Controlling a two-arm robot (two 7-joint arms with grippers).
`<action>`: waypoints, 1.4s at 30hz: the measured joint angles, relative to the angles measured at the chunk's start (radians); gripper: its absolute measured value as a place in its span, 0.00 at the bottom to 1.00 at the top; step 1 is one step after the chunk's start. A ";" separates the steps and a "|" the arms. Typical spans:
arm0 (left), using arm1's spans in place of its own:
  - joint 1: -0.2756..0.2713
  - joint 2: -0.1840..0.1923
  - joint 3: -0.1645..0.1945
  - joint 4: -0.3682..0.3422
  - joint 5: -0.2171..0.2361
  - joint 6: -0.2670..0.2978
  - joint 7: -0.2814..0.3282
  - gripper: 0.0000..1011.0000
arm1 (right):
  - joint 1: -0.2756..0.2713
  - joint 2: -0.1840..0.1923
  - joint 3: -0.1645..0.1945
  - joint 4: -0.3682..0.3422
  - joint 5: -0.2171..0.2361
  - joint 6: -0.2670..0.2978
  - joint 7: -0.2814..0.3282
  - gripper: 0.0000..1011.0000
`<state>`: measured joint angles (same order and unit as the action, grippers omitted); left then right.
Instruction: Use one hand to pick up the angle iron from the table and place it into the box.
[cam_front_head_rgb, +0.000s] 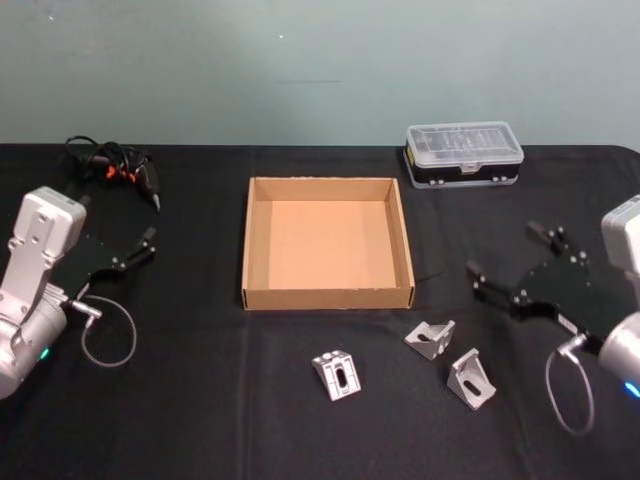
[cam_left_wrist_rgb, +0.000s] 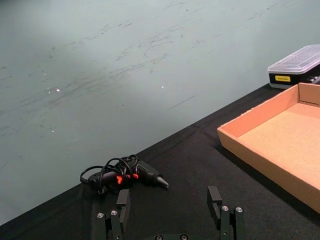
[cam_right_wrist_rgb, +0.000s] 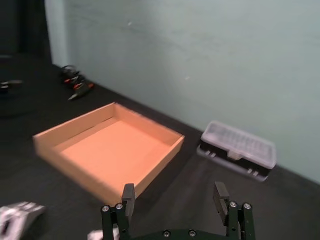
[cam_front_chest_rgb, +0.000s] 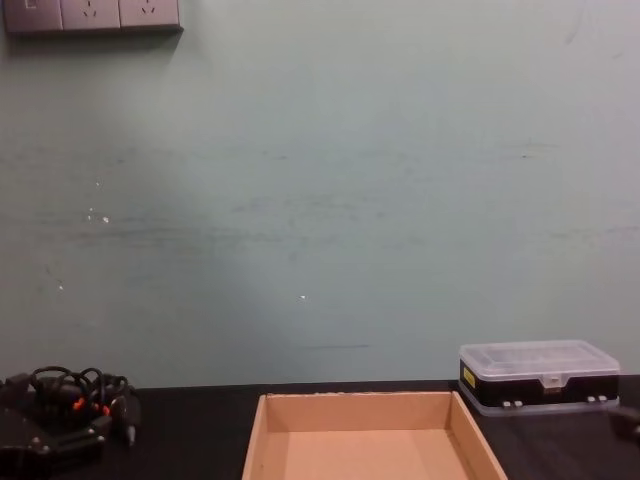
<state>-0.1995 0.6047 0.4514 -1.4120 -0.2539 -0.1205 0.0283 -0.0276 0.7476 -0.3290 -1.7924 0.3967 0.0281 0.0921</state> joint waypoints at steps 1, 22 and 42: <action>0.000 0.000 0.000 0.000 0.000 0.000 0.000 1.00 | -0.012 0.008 0.008 -0.020 0.011 0.017 0.004 0.99; 0.000 0.000 0.000 0.000 0.000 0.000 0.000 1.00 | -0.180 0.064 0.054 -0.230 0.135 0.402 0.029 0.99; 0.000 0.000 0.000 0.000 0.000 0.000 0.000 1.00 | -0.061 -0.040 -0.006 -0.137 0.039 0.493 0.022 0.99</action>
<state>-0.1995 0.6047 0.4514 -1.4120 -0.2539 -0.1205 0.0283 -0.0888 0.7078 -0.3351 -1.9294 0.4354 0.5215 0.1141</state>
